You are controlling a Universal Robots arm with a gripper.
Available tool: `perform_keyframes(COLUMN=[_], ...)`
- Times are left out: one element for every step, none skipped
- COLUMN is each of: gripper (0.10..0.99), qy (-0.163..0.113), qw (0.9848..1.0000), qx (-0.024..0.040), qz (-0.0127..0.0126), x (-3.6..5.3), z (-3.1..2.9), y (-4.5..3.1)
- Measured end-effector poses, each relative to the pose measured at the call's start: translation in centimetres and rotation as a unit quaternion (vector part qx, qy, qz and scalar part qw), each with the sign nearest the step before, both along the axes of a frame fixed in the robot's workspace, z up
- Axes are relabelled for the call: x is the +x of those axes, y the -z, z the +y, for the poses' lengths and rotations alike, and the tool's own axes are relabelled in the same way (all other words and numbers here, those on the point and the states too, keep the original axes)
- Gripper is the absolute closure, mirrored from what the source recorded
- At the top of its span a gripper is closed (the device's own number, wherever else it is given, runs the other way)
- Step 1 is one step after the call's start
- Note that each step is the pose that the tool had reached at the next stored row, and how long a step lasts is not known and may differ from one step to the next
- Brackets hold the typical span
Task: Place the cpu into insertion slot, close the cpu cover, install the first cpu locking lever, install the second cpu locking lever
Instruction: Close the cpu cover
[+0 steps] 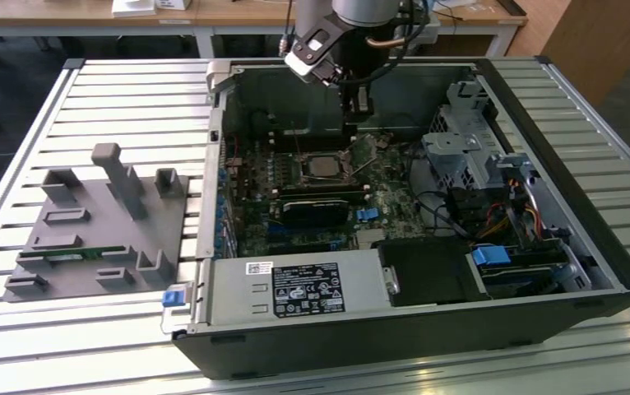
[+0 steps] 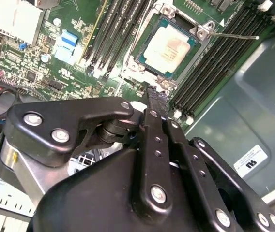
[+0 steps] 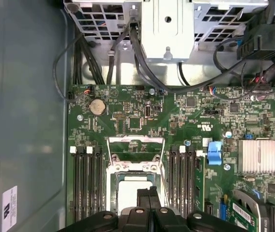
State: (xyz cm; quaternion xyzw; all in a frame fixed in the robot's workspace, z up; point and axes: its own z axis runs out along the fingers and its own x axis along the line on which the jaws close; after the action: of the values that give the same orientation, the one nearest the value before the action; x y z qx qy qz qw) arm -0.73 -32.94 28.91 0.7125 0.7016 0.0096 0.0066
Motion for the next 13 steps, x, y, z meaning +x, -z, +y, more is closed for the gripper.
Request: perform_keyframes(gripper=[0.980, 0.980, 0.980, 0.980, 0.980, 0.980, 0.980, 0.980, 0.980, 0.980, 0.980, 0.980, 0.980], qy=[0.000, 0.000, 0.000, 0.000, 0.001, 0.001, 0.001, 0.002, 0.002, 0.002, 0.002, 0.002, 0.002], qw=[1.0000, 1.0000, 1.0000, 1.0000, 1.0000, 1.0000, 1.0000, 1.0000, 1.0000, 1.0000, 1.0000, 1.0000, 1.0000], qx=[0.0000, 0.0000, 0.0000, 0.0001, 0.0000, 0.0000, 0.0000, 0.0000, 0.0001, 0.0002, 0.0000, 0.0000, 0.0001], qz=[0.0000, 0.0000, 0.0000, 0.0001, 0.0001, 0.0002, 0.0002, 0.0001, 0.0001, 0.0001, 0.0002, 0.0008, 0.0021], x=[0.00, 0.00, 0.03, 0.03, 0.03, 0.02, 0.02, 0.02, 0.02, 0.02, 0.05, 0.25, 0.58], z=[0.00, 0.00, 0.00, -0.02, -0.09, -0.19, -0.31, -0.43, -0.50, -0.50, -0.50, -0.51, -0.50], y=[-0.15, -0.24, -0.25, -0.25, -0.25, -0.26, -0.25, -0.23, -0.18, -0.11, -0.06, 0.00, 0.07])
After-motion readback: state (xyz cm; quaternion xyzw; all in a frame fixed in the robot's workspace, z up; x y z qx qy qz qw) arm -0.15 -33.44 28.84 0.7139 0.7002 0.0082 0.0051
